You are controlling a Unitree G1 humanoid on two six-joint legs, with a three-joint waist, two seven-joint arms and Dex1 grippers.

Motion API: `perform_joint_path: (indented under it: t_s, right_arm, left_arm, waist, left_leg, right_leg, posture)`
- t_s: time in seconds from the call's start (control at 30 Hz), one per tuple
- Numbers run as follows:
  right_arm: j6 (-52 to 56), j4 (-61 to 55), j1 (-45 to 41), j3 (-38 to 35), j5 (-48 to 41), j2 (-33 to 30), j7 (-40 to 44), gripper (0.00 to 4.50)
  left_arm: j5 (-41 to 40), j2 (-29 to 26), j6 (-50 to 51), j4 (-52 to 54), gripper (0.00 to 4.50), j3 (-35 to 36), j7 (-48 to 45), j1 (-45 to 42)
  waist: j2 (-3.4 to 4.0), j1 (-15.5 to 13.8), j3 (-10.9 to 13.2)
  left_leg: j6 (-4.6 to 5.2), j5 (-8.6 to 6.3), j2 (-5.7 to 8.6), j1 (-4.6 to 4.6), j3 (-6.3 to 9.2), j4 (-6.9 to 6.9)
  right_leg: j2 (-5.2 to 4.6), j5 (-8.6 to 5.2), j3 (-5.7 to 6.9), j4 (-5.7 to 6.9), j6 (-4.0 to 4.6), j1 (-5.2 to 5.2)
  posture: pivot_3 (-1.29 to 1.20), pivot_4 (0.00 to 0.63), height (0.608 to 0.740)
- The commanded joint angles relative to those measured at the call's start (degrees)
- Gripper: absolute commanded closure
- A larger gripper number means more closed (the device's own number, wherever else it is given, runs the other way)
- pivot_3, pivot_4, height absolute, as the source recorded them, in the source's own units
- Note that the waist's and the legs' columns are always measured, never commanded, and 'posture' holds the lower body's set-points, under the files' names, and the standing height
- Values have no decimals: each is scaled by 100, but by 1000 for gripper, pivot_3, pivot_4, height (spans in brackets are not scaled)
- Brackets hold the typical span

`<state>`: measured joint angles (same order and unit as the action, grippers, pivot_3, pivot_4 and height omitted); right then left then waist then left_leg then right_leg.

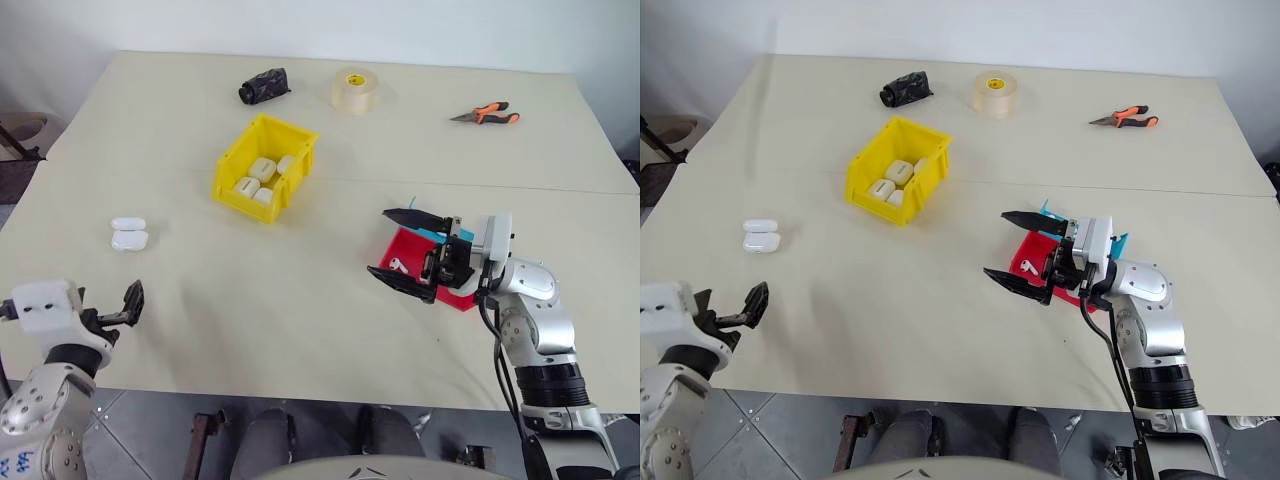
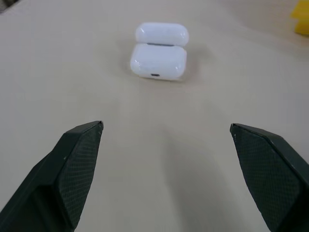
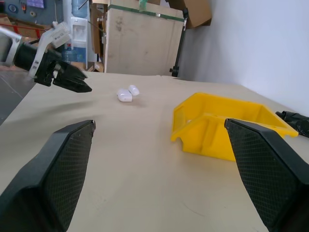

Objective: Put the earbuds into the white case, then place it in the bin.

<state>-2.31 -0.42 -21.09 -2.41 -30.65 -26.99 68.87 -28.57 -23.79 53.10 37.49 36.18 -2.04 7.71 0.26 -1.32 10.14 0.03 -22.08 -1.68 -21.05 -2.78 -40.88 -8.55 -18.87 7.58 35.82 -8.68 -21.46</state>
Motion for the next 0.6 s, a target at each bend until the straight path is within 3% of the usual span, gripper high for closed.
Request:
perform_joint_path:
  t_s: [0.03,0.2,0.3,0.6]
  right_arm:
    - [302,-25,-123,-26,-132,-169,113,0]
    - [552,-159,-173,11,-174,-153,113,0]
    - [614,-308,-143,40,-178,-95,49,0]
    - [699,-726,121,26,-214,-45,-170,0]
  left_arm:
    - [-150,-817,1976,-300,22,320,309,-1081]
    - [-5,-2086,3459,-2099,22,-96,-78,-2899]
    - [66,-2635,3446,-3243,22,-906,-516,-3598]
    - [668,-2948,2636,-5145,22,-2237,-1085,-4672]
  waist:
    - [-1,5,-1]
    - [-3,83,-1]
    - [-3,146,-1]
    - [-6,175,1]
  left_leg:
    - [0,0,0,-2,0,-1]
    - [-1,0,3,8,-19,16]
    - [-4,2,6,16,-31,41]
    - [-12,6,4,43,-81,84]
  right_leg:
    - [1,0,3,0,0,0]
    - [6,-1,-2,2,1,-7]
    - [5,-1,0,2,1,-8]
    - [7,-2,0,3,3,-15]
  posture:
    - [0,150,740]
    - [0,150,740]
    - [0,150,740]
    - [0,150,740]
